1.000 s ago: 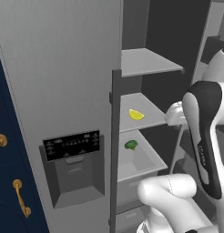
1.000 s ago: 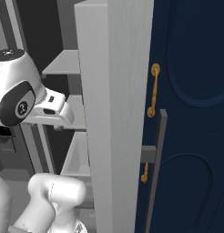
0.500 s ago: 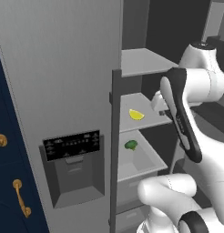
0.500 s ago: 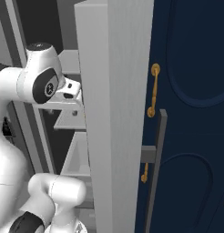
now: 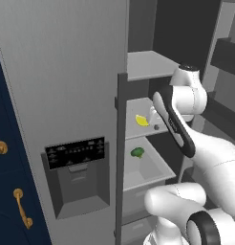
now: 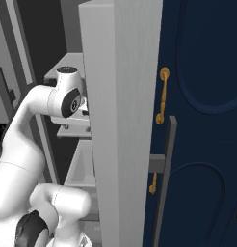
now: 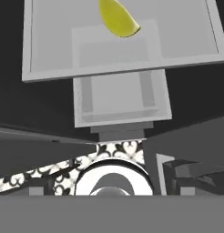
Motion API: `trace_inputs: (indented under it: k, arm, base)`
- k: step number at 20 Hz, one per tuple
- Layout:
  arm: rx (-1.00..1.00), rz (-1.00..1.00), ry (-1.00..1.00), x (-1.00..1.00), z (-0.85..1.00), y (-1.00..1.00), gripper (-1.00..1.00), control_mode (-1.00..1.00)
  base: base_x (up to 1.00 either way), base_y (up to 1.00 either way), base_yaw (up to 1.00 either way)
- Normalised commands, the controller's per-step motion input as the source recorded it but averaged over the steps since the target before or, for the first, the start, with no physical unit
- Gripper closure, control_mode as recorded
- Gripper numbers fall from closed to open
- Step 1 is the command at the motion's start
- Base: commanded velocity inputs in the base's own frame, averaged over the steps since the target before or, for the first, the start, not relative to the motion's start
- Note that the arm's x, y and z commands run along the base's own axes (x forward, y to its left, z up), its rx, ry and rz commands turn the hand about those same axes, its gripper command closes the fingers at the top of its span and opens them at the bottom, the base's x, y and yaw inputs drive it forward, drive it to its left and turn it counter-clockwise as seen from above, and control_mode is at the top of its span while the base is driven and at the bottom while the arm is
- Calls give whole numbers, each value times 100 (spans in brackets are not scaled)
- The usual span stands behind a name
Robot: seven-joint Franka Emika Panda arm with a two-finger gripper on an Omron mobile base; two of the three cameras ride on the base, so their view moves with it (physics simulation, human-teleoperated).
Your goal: Grab a lemon wedge from the fridge and one ice cube from the ice bowl, and put them in the glass of lemonade.
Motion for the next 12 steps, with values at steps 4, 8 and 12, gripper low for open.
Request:
trace_inputs:
  k: [4, 8, 12]
  arm:
    - [0, 1, -3, 53, -16, 0, -100, -100]
    - [0, 12, -7, 78, 0, 4, -100, -100]
    - [-1, 16, 0, 99, 0, 2, -100, -100]
  base:
    - [0, 0, 0]
    - [0, 0, 0]
    - [0, 0, 0]
